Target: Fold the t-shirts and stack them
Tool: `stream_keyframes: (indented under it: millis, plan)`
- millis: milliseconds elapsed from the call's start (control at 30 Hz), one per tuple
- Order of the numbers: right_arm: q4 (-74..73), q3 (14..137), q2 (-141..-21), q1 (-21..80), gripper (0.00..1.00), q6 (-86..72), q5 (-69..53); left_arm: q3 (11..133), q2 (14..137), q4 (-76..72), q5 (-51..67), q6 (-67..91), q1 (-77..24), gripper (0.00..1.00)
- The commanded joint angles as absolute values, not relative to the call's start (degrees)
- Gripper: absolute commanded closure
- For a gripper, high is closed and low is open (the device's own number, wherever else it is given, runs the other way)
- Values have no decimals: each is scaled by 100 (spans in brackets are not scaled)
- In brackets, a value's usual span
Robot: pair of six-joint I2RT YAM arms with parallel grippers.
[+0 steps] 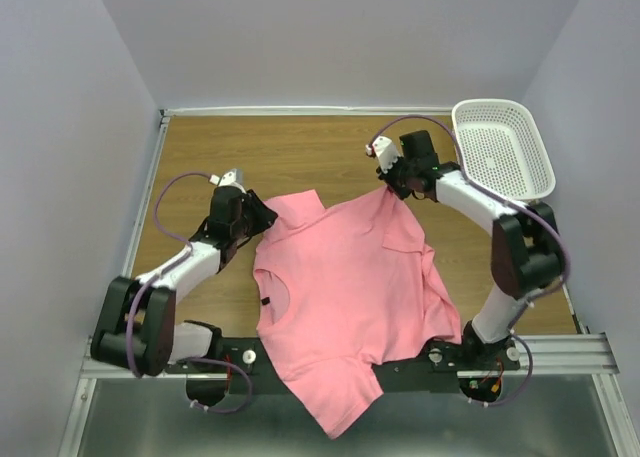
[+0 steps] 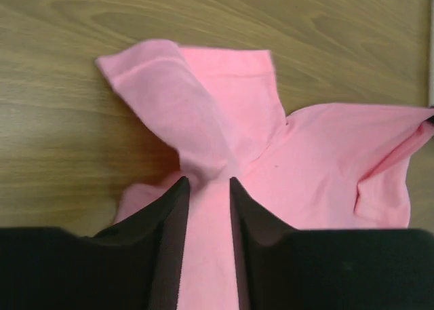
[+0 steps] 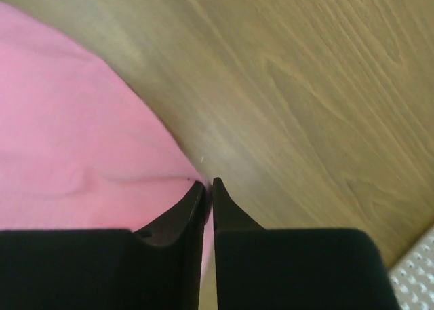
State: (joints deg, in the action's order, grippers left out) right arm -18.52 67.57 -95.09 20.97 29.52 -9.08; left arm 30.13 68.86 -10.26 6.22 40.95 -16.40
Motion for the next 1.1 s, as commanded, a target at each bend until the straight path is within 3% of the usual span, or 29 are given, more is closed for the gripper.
stream_keyframes:
  millis: [0,33,67,167,233,367,500,633,767,1000,1067]
  plan:
    - [-1195,7550,-10457,2030,83,2787,-335,3655,7829,-1838,808,4298,-1231,53]
    - [-1195,7811,-10642,2013,72,2673,-195,3822,7996,-1585,661,4159,-1161,48]
    - [-1195,7909,-10687,2004,50,2594,-45,4180,8033,-1460,450,4053,-1143,44]
    - [-1187,8042,-10522,1925,41,2347,-35,4674,7859,-917,80,3701,-1090,35]
    - [-1204,7903,-10233,1829,32,2207,-183,5070,7657,-626,-287,3332,-1029,23]
    - [-1475,7358,-9696,1705,17,2232,-1482,5054,7620,-492,-194,3041,-809,21]
    - [-1906,6962,-9483,1696,17,1761,-3457,5036,8199,-650,779,3304,-510,26]
    - [-2030,6952,-9615,1696,18,1407,-4025,5317,8981,-598,1203,3436,-422,33]
    - [-2126,6979,-9545,1696,20,1555,-3385,5449,9412,-580,1266,3446,-422,35]
    - [-3058,6479,-9440,1766,40,2320,-2674,5634,9659,-220,1195,3287,-396,36]
    - [-3067,6233,-9361,1889,40,2434,-2348,5677,9685,-141,1160,3261,-404,36]
